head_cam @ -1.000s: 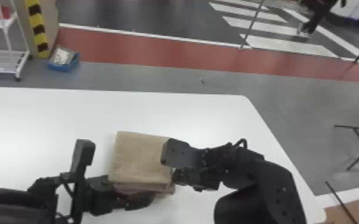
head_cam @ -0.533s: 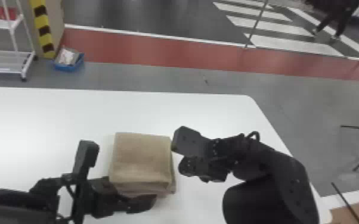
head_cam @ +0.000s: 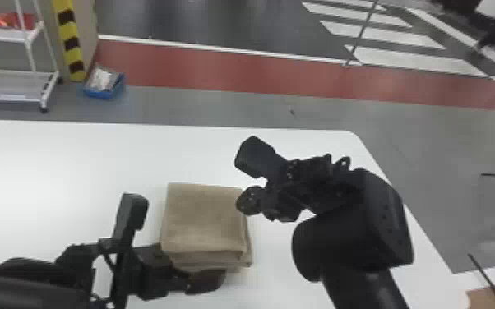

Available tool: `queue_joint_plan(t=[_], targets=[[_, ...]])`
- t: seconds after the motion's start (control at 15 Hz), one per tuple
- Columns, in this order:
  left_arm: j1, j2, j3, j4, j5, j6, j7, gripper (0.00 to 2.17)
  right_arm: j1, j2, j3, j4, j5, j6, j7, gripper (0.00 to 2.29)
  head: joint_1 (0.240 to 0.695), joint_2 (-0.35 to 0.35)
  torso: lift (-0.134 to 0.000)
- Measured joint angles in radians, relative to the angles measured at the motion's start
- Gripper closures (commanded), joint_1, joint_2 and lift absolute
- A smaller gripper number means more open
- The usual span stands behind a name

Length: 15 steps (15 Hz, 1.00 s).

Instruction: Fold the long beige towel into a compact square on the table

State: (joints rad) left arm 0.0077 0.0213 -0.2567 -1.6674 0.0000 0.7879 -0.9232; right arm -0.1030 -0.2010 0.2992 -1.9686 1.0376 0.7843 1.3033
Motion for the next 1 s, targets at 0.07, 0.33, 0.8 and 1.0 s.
queue_joint_plan(t=[0.07, 0.33, 0.8, 1.0], targets=[[0.0, 0.001, 0.001, 0.0, 0.0, 0.0, 0.0, 0.15, -0.015, 0.019, 0.002, 0.04, 0.001, -0.004, -0.037, 1.6, 0.695, -0.25, -0.124], [0.001, 0.001, 0.001, 0.0, 0.001, 0.0, -0.002, 0.15, -0.07, 0.059, -0.002, 0.156, 0.012, -0.021, -0.124, 1.6, 0.695, -0.244, -0.124], [0.0, -0.001, 0.002, 0.001, 0.001, 0.0, -0.005, 0.15, -0.09, 0.075, -0.004, 0.233, 0.021, -0.032, -0.126, 1.59, 0.695, -0.247, -0.124], [0.0, -0.003, -0.004, 0.002, 0.001, 0.0, -0.005, 0.15, -0.09, 0.076, -0.007, 0.237, 0.019, -0.047, -0.157, 1.59, 0.695, -0.25, -0.124]])
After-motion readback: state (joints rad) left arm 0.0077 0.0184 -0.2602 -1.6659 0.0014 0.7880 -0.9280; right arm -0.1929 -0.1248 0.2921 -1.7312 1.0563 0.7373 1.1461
